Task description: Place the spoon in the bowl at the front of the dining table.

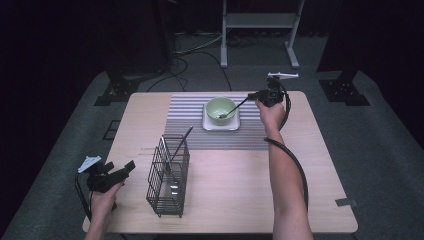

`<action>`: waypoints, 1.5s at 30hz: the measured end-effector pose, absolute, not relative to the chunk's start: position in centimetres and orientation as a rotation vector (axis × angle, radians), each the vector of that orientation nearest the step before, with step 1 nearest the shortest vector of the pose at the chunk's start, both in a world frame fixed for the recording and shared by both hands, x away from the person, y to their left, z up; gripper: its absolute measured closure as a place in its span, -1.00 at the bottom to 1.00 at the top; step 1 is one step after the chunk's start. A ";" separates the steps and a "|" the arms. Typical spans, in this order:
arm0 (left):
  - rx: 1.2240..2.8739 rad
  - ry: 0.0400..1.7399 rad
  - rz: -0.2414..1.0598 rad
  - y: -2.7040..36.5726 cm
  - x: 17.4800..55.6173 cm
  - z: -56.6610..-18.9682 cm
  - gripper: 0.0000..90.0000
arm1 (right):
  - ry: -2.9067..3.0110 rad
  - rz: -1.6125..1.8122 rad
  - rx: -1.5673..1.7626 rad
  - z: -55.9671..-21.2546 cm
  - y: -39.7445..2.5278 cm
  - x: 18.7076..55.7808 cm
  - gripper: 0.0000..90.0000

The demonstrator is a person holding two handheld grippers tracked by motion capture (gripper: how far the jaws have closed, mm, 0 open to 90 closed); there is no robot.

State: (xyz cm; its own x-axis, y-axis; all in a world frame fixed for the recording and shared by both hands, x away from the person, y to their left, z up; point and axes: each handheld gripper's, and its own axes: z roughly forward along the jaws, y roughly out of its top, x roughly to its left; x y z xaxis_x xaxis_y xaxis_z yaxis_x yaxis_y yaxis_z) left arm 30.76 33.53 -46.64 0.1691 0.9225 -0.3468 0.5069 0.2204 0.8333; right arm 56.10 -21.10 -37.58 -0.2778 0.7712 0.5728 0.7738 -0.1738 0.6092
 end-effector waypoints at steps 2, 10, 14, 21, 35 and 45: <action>1.428 1.477 0.517 33.5 30.8 -46.6 -0.98 | -2.011 -1.489 -1.894 -37.7 -21.2 56.1 0.97; 1.429 1.475 0.515 33.4 30.8 -46.6 -0.98 | -2.012 -1.488 -1.878 -38.3 -21.4 56.1 0.95; 1.431 1.474 0.514 33.3 30.8 -46.6 -0.98 | -2.014 -1.485 -1.879 -38.7 -21.4 56.0 0.95; 1.433 1.475 0.516 33.4 30.8 -46.6 -0.98 | -2.023 -1.485 -1.877 -38.9 -21.7 56.0 0.91; 1.443 1.467 0.518 33.1 30.7 -46.6 -0.98 | -2.023 -1.475 -1.795 -39.6 -21.9 54.9 0.53; 1.439 1.471 0.518 33.2 30.7 -46.6 -0.98 | -2.015 -1.480 -1.724 -39.9 -22.6 53.3 0.18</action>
